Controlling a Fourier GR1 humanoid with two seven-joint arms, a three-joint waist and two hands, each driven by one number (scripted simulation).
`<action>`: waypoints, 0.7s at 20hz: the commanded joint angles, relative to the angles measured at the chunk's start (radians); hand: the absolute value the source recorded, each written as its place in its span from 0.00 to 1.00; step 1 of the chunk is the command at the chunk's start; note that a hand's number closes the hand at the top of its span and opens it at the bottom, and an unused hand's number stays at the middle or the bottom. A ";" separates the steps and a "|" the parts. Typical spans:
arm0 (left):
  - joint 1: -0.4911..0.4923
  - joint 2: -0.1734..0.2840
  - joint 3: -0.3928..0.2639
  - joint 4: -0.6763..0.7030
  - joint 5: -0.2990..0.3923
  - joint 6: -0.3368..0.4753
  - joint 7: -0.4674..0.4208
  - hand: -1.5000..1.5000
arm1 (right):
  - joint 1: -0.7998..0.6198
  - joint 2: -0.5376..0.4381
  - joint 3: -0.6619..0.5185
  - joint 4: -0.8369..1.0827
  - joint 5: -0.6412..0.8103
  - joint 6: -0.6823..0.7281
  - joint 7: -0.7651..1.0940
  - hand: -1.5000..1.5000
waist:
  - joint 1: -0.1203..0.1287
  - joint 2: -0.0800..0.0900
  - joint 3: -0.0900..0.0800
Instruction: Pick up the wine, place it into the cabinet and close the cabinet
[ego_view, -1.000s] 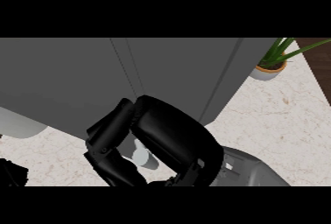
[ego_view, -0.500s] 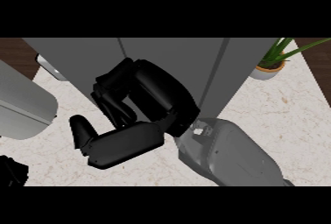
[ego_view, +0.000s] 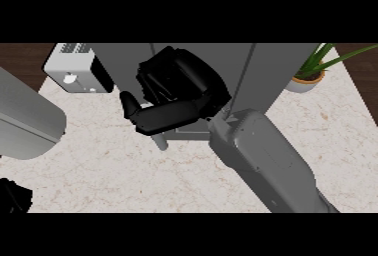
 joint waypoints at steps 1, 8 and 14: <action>-0.009 -0.032 0.001 0.040 -0.033 -0.013 -0.030 1.00 | -0.018 -0.060 -0.110 0.099 -0.012 0.054 -0.010 1.00 | -0.007 0.013 0.003; 0.013 -0.025 0.006 0.006 -0.033 -0.030 -0.020 1.00 | -0.044 -0.081 -0.135 0.280 0.036 0.143 -0.136 1.00 | 0.017 0.022 0.003; -0.013 -0.030 -0.004 0.001 -0.035 -0.022 0.003 1.00 | -0.064 -0.114 -0.165 0.314 0.022 0.184 -0.137 1.00 | 0.010 0.022 0.003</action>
